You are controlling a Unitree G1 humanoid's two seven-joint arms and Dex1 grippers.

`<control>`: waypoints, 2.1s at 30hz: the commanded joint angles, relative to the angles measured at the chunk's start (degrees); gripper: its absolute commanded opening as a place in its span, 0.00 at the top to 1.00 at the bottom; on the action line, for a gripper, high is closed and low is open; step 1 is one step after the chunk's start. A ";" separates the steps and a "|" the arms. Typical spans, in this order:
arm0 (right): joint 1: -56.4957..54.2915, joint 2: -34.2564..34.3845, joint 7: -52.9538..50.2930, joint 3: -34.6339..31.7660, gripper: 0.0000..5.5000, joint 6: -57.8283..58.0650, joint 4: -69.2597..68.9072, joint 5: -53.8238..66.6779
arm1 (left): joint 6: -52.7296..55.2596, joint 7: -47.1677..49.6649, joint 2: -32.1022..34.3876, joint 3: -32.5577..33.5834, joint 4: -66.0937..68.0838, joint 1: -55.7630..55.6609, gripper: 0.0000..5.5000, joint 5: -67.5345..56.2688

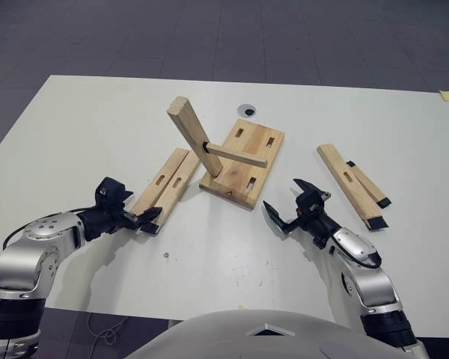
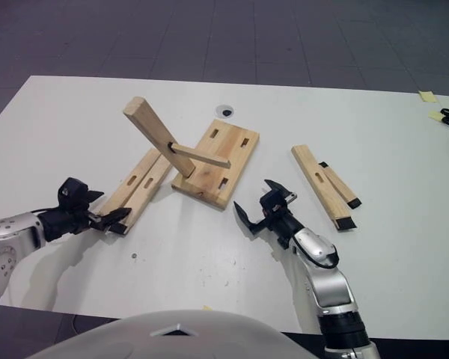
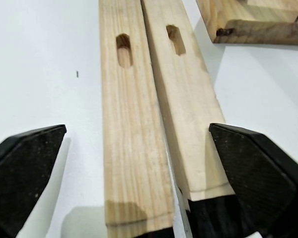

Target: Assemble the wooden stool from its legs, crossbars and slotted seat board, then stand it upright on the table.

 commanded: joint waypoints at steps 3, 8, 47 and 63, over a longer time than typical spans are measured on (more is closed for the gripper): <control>0.00 -0.15 0.08 -0.06 0.02 0.42 -0.42 -0.18 | 0.24 -1.22 0.23 1.31 2.41 -1.92 0.03 0.77; -0.12 -0.12 0.05 -0.08 0.02 0.33 -0.24 -0.20 | -2.78 -2.37 1.72 -0.82 5.51 -1.47 0.03 5.72; -1.30 1.72 -2.69 -0.89 0.02 0.30 0.68 -0.50 | -12.27 -17.11 7.44 -15.22 21.59 -16.27 0.61 21.96; -34.22 7.36 -14.99 -28.51 0.02 27.33 -5.17 53.79 | -24.34 4.05 -7.78 -3.62 8.02 -37.98 0.62 20.10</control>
